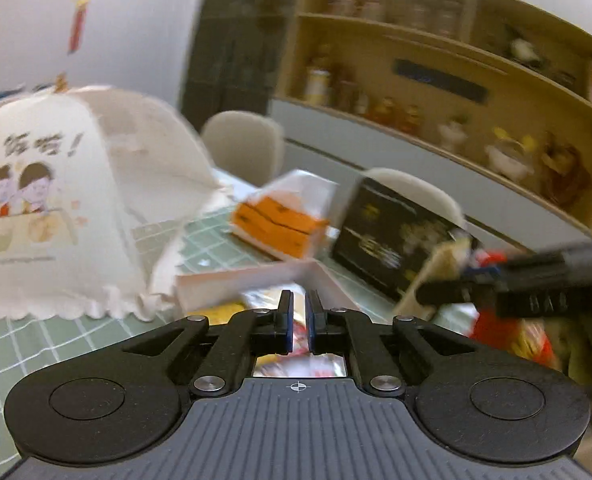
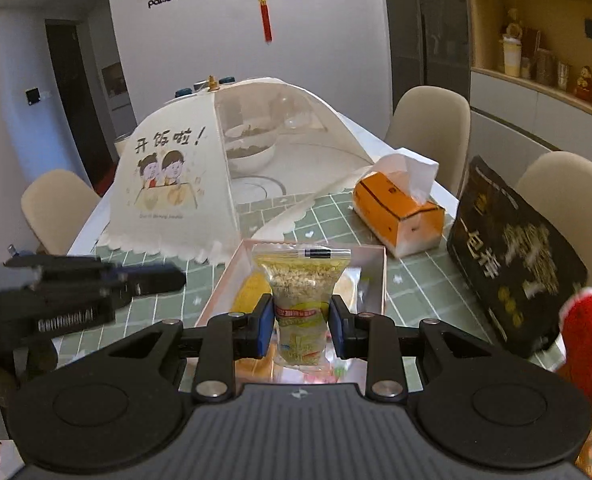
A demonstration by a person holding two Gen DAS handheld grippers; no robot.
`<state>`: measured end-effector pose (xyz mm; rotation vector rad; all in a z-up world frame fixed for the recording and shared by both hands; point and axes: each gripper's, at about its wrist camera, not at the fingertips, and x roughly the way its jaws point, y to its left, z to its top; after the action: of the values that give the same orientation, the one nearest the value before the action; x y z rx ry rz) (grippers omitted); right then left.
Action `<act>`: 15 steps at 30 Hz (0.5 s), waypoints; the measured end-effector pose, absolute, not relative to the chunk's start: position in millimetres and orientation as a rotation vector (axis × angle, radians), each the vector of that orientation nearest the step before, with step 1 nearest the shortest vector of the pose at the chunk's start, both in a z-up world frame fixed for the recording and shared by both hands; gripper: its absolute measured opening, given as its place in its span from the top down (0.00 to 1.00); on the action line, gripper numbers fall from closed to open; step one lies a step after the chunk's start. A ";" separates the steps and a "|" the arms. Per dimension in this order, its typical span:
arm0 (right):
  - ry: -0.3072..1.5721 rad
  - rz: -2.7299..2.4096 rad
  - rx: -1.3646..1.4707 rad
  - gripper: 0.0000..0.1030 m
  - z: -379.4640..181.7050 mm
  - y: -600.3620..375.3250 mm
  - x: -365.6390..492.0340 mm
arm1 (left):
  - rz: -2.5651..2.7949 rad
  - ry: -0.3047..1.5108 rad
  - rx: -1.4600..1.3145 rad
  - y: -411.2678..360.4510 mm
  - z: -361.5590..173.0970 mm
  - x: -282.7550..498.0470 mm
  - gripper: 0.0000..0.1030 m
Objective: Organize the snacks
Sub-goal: 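Lift sweets tray and rice stick bar and carry both over the pink box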
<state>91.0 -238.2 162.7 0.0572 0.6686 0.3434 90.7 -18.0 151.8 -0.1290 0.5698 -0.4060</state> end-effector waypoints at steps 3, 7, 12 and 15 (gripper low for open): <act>0.725 0.360 0.072 0.67 156.2 -230.3 123.8 | -0.343 0.719 -0.239 -11.6 142.6 108.5 0.90; 0.768 0.312 0.064 0.60 134.7 -227.0 151.9 | -0.409 0.903 -0.400 1.6 104.1 107.2 0.89; 0.807 0.371 0.101 0.46 112.2 -227.6 125.3 | -0.321 0.921 -0.317 18.1 77.4 65.9 0.87; 0.849 0.375 0.061 0.45 88.9 -214.6 94.9 | -0.237 0.920 -0.301 34.4 74.1 38.9 0.86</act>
<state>94.9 -214.6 88.9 0.0615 0.8492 0.3750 38.9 34.4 74.1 -0.3008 0.9197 -0.2374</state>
